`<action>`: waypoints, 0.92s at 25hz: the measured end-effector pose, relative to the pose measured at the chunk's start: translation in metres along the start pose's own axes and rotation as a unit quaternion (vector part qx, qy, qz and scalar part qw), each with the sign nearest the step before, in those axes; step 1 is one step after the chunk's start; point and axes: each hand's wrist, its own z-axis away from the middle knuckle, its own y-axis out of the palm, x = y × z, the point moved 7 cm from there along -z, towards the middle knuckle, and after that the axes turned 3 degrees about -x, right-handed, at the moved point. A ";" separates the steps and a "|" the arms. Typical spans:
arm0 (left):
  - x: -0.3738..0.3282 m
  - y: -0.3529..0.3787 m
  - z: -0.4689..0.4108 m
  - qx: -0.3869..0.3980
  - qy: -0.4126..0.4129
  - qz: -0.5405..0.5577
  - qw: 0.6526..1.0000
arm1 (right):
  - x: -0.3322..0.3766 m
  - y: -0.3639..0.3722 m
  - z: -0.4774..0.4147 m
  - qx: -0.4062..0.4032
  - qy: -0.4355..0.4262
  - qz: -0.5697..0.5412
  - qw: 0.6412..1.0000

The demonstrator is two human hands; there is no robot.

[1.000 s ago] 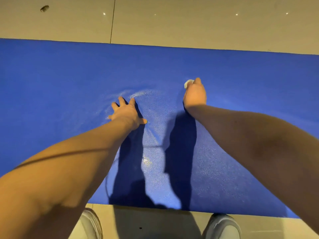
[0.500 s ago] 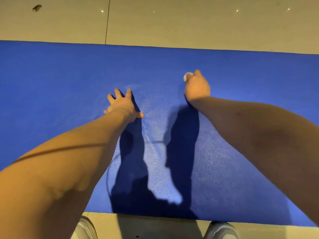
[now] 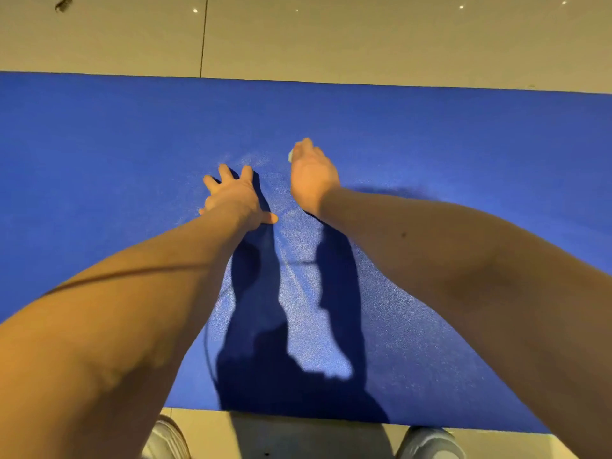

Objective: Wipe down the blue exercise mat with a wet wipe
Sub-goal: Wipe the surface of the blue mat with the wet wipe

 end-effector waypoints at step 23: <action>-0.007 -0.014 -0.007 -0.003 0.059 -0.094 0.994 | -0.017 -0.008 -0.034 0.000 -0.034 -0.013 0.999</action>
